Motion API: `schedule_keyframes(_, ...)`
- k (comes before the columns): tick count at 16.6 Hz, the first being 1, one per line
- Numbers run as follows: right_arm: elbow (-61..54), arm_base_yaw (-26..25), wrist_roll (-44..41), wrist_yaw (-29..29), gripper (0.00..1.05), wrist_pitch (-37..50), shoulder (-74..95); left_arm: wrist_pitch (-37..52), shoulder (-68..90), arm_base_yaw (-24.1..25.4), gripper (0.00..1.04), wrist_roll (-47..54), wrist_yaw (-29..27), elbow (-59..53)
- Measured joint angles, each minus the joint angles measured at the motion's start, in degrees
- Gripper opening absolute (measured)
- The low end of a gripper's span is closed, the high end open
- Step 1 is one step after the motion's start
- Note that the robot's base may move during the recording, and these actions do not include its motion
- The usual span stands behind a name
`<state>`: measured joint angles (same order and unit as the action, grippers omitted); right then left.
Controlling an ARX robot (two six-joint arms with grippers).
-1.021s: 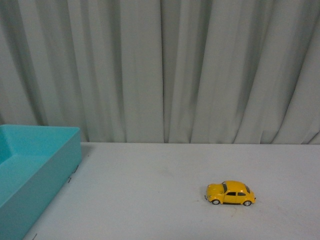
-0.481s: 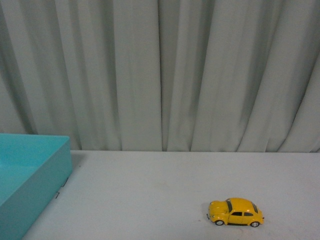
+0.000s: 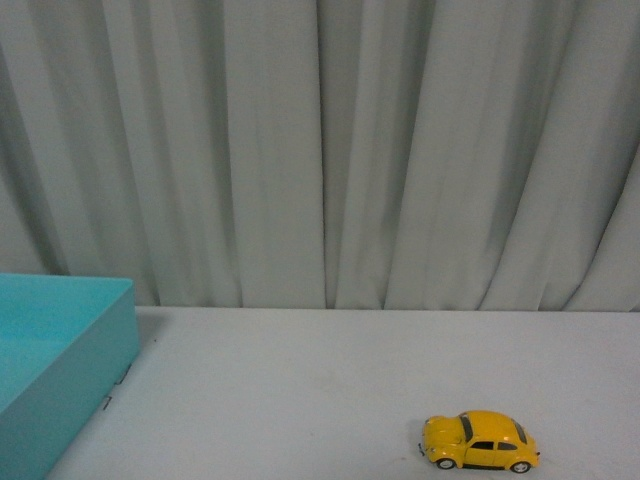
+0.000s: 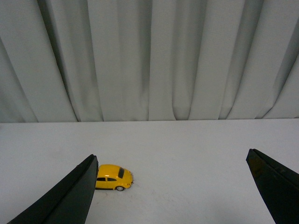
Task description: Wind up and store yellow beetle toy
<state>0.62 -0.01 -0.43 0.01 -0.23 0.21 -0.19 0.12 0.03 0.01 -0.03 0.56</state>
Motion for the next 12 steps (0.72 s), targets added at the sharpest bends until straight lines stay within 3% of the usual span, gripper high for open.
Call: schedule_keyframes(12,0.00,0.00,0.00,0.02,0.98,0.02,0.00,0.00,0.00,0.00,0.98,0.00,0.00,0.00)
